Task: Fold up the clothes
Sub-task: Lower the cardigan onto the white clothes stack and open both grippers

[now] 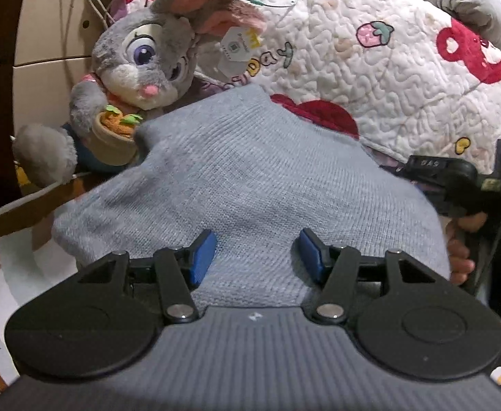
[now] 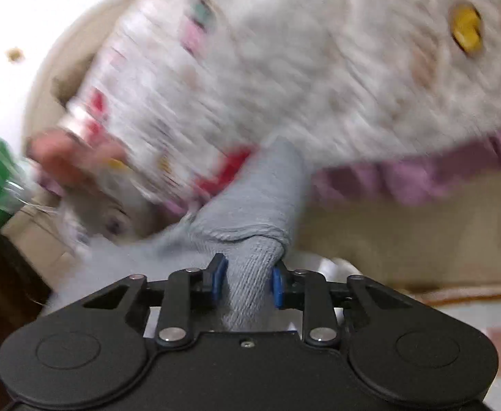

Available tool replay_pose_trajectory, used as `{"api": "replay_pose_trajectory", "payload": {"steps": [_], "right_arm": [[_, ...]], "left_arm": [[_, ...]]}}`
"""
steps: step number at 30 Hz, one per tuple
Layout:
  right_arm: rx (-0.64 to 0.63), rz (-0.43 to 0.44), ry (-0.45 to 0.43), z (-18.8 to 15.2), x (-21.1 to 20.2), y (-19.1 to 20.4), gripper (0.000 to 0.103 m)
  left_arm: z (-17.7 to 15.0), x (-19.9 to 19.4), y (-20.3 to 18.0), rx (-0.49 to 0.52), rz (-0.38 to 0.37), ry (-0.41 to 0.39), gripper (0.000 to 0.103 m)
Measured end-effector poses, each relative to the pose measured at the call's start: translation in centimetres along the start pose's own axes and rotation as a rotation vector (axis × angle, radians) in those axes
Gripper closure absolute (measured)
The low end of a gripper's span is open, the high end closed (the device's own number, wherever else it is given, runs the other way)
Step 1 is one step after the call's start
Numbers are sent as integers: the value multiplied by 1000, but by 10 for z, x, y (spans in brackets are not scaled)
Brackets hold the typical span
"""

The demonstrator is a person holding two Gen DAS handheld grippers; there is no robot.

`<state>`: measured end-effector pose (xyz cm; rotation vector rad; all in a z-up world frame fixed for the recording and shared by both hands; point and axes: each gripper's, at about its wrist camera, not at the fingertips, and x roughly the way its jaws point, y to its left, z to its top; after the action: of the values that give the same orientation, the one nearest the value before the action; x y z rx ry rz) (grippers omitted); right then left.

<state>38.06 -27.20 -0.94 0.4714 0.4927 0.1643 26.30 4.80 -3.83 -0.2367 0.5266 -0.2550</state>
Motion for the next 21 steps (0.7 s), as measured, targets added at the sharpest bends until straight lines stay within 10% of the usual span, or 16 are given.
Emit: {"api": "replay_pose_trajectory", "payload": {"steps": [3, 7, 16, 21], "right_arm": [[38, -64, -9, -2, -14, -2, 50], [-30, 3, -54, -14, -62, 17, 50], [-135, 153, -28, -109, -136, 54, 41], [-194, 199, 43, -146, -163, 60, 41]], "left_arm": [[2, -3, -3, 6, 46, -7, 42], [5, -8, -8, 13, 107, -17, 26], [-2, -51, -48, 140, 358, -17, 23], [-26, -77, -60, 96, 318, 0, 22]]}}
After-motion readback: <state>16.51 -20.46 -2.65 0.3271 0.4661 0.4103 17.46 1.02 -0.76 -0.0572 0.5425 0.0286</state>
